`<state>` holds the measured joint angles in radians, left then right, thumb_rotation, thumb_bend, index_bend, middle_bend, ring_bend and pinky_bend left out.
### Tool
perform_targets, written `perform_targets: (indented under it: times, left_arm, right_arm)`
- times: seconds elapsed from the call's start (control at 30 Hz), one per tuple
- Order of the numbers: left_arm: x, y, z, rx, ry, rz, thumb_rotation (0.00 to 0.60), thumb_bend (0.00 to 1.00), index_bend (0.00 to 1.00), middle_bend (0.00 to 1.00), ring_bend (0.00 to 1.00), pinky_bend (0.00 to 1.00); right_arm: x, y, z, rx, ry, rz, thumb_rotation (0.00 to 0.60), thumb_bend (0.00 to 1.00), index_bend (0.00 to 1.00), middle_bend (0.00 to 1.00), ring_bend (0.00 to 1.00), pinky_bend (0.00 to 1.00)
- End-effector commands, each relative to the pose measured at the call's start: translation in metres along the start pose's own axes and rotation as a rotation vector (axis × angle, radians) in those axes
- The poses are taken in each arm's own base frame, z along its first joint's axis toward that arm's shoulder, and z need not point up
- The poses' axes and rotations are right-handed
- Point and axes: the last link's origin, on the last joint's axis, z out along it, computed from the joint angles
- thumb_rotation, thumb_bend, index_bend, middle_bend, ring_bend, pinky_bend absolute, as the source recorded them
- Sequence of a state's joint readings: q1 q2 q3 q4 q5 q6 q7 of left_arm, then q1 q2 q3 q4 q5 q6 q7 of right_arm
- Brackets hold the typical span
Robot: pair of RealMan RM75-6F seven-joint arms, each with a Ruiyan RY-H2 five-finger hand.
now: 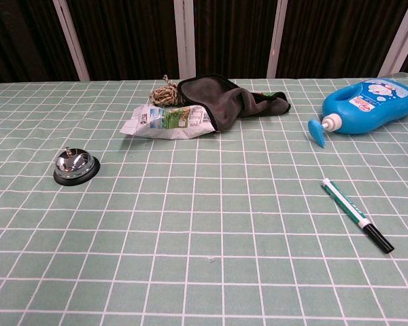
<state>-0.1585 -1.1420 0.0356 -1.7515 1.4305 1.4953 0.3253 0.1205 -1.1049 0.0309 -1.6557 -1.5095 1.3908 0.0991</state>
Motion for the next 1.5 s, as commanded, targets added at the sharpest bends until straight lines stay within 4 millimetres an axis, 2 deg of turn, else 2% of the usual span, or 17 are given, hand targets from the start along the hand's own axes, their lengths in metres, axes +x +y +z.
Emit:
perform_targets:
  times: [0.03, 0.2, 0.27, 0.33, 0.43, 0.6, 0.77, 1.03, 1.27, 1.5]
  left_arm:
    - [-0.001, -0.001, 0.001, -0.008, -0.007, 0.015, 0.600, 0.11, 0.00, 0.00, 0.00, 0.00]
    - [0.000, 0.007, 0.012, -0.049, -0.012, 0.017, 0.600, 0.16, 0.00, 0.00, 0.00, 0.00]
    - [0.002, 0.017, 0.022, -0.095, -0.005, 0.038, 0.600, 0.24, 0.00, 0.00, 0.00, 0.00]
    - [0.003, 0.026, 0.033, -0.135, -0.016, 0.055, 0.600, 0.40, 0.00, 0.00, 0.00, 0.00]
    - [0.001, 0.038, 0.050, -0.180, -0.043, 0.072, 0.600, 0.55, 0.00, 0.00, 0.00, 0.00]
    - [-0.009, 0.061, 0.081, -0.255, -0.135, 0.087, 0.600, 0.66, 0.00, 0.00, 0.00, 0.00]
    - [-0.020, 0.079, 0.103, -0.308, -0.192, 0.125, 0.600, 0.68, 0.00, 0.00, 0.00, 0.00]
    - [-0.035, 0.094, 0.115, -0.315, -0.235, 0.146, 0.600, 0.69, 0.00, 0.00, 0.00, 0.00]
    - [-0.047, 0.095, 0.117, -0.298, -0.263, 0.161, 0.600, 0.69, 0.00, 0.00, 0.00, 0.00]
    - [-0.058, 0.086, 0.116, -0.265, -0.278, 0.165, 0.600, 0.69, 0.00, 0.00, 0.00, 0.00]
  right_arm:
    - [-0.001, -0.001, 0.001, 0.007, 0.000, -0.007, 0.600, 0.22, 0.00, 0.00, 0.00, 0.00]
    - [-0.002, -0.003, -0.001, 0.009, -0.005, -0.008, 0.600, 0.22, 0.00, 0.00, 0.00, 0.00]
    - [-0.003, -0.002, -0.001, 0.008, -0.006, -0.010, 0.600, 0.22, 0.00, 0.00, 0.00, 0.00]
    - [-0.003, -0.002, -0.001, 0.006, -0.008, -0.011, 0.600, 0.22, 0.00, 0.00, 0.00, 0.00]
    - [-0.002, -0.002, -0.001, 0.007, -0.004, -0.009, 0.600, 0.22, 0.00, 0.00, 0.00, 0.00]
    - [-0.004, -0.002, 0.001, 0.003, -0.013, -0.006, 0.600, 0.22, 0.00, 0.00, 0.00, 0.00]
    - [-0.002, -0.001, 0.002, -0.003, -0.012, 0.002, 0.600, 0.22, 0.00, 0.00, 0.00, 0.00]
    - [-0.002, -0.001, 0.001, 0.004, -0.014, 0.007, 0.600, 0.22, 0.00, 0.00, 0.00, 0.00]
    - [-0.001, -0.001, 0.001, 0.004, -0.013, 0.010, 0.600, 0.22, 0.00, 0.00, 0.00, 0.00]
    - [-0.002, -0.002, 0.000, 0.006, -0.015, 0.011, 0.600, 0.22, 0.00, 0.00, 0.00, 0.00]
